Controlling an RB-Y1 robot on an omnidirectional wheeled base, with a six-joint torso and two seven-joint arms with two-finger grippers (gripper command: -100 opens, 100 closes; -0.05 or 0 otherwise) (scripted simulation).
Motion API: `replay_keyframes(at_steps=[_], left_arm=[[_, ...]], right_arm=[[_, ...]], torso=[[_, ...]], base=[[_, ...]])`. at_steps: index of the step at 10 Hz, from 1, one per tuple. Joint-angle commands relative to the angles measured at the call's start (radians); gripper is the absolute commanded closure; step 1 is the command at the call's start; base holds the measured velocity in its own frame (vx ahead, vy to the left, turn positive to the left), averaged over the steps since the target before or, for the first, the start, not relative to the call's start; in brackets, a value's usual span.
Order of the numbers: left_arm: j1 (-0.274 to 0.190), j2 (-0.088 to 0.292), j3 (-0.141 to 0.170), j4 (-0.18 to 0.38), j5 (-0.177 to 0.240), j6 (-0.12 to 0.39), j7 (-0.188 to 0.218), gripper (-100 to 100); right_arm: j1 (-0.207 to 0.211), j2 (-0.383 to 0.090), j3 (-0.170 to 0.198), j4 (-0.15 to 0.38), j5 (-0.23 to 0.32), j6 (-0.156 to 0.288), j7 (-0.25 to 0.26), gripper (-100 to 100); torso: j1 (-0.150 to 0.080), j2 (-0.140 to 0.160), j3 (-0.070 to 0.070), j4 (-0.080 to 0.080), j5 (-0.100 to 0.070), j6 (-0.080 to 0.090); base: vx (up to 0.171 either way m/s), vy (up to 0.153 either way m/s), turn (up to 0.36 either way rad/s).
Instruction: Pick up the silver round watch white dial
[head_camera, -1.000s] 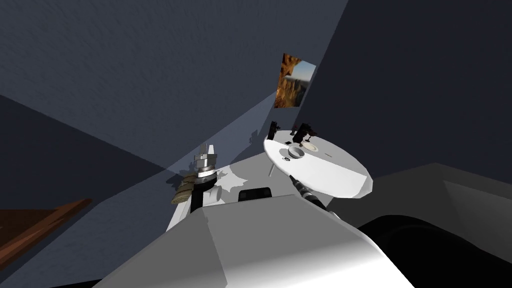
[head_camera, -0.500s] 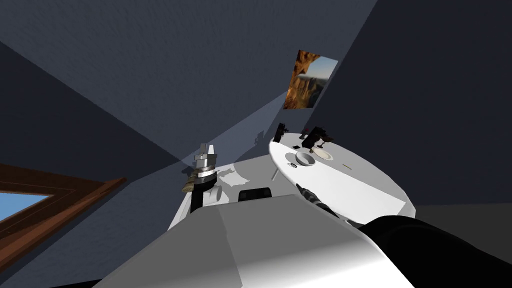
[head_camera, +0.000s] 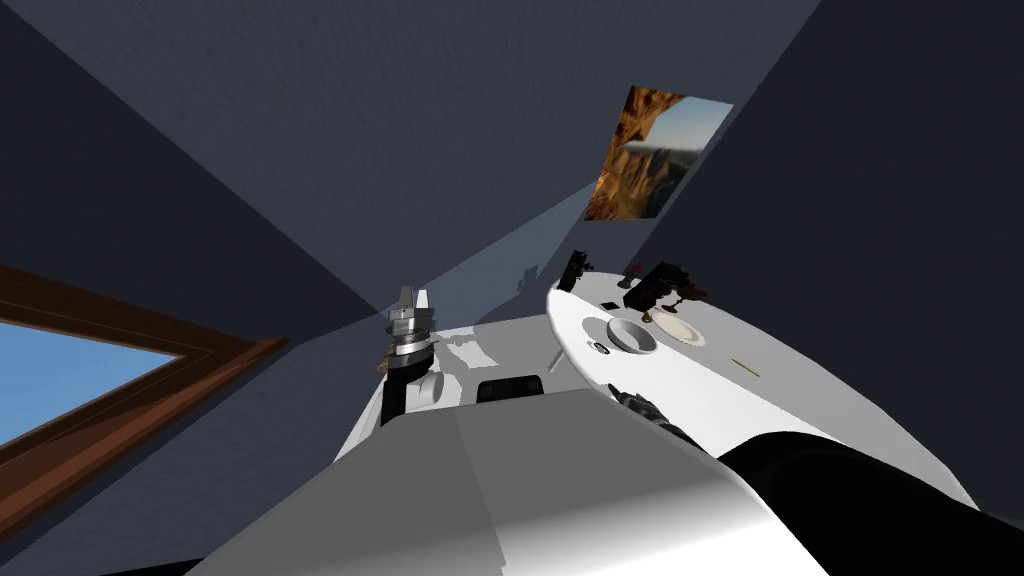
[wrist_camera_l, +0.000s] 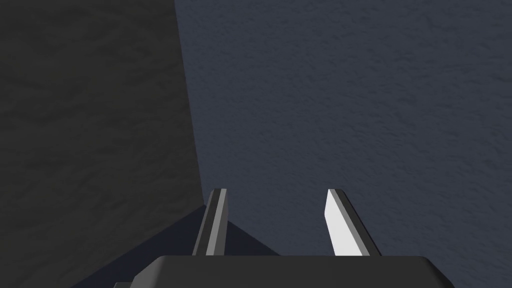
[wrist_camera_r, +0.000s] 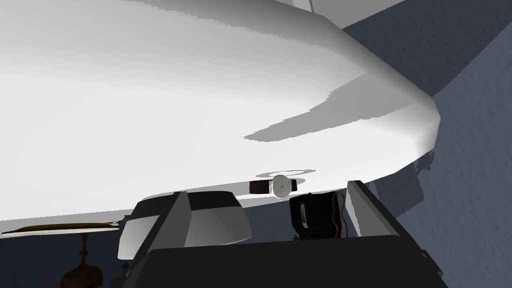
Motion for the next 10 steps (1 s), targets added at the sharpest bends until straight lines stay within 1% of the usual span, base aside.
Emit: replay_keyframes(at_steps=[1, 2, 4, 6, 7, 8, 9, 10], left_arm=[[0.0, 0.0, 0.0, 0.0, 0.0, 0.0, 0.0, 0], [0.0, 0.0, 0.0, 0.0, 0.0, 0.0, 0.0, 0], [0.0, 0.0, 0.0, 0.0, 0.0, 0.0, 0.0, 0], [0.0, 0.0, 0.0, 0.0, 0.0, 0.0, 0.0, 0], [0.0, 0.0, 0.0, 0.0, 0.0, 0.0, 0.0, 0], [0.0, 0.0, 0.0, 0.0, 0.0, 0.0, 0.0, 0], [0.0, 0.0, 0.0, 0.0, 0.0, 0.0, 0.0, 0], [0.0, 0.0, 0.0, 0.0, 0.0, 0.0, 0.0, 0]], right_arm=[[-0.002, -0.028, -0.005, 0.044, 0.009, -0.004, 0.044, -100], [-0.002, -0.028, -0.005, 0.044, 0.009, -0.004, 0.044, -100], [-0.001, -0.058, -0.01, 0.079, 0.014, -0.01, 0.085, -100], [-0.005, -0.078, -0.012, 0.102, 0.016, -0.016, 0.115, -100], [-0.013, -0.086, -0.011, 0.113, 0.017, -0.021, 0.131, -100], [-0.006, -0.082, -0.011, 0.102, 0.016, -0.015, 0.119, -100], [-0.007, -0.083, -0.011, 0.103, 0.016, -0.017, 0.122, 0], [-0.039, -0.07, -0.008, 0.129, 0.017, -0.015, 0.129, -100]], torso=[[0.0, 0.0, 0.0, 0.0, 0.0, 0.0], [-0.001, -0.002, -0.001, 0.0, 0.0, 0.0], [0.002, 0.0, 0.0, 0.0, 0.0, 0.0], [0.001, -0.003, -0.002, -0.001, 0.0, 0.0], [0.001, -0.004, -0.002, -0.001, 0.0, 0.001], [0.0, -0.008, -0.004, -0.002, 0.0, 0.0], [0.003, -0.002, -0.002, -0.001, 0.0, 0.001], [0.004, 0.003, 0.002, 0.0, 0.001, 0.001]], base=[[0.15, -0.072, 0.236], [0.102, -0.048, 0.064], [0.124, -0.031, 0.156], [0.162, -0.05, 0.191], [0.241, -0.056, 0.218], [0.119, -0.035, 0.058], [0.02, -0.008, -0.005], [-0.01, -0.011, 0.054]])
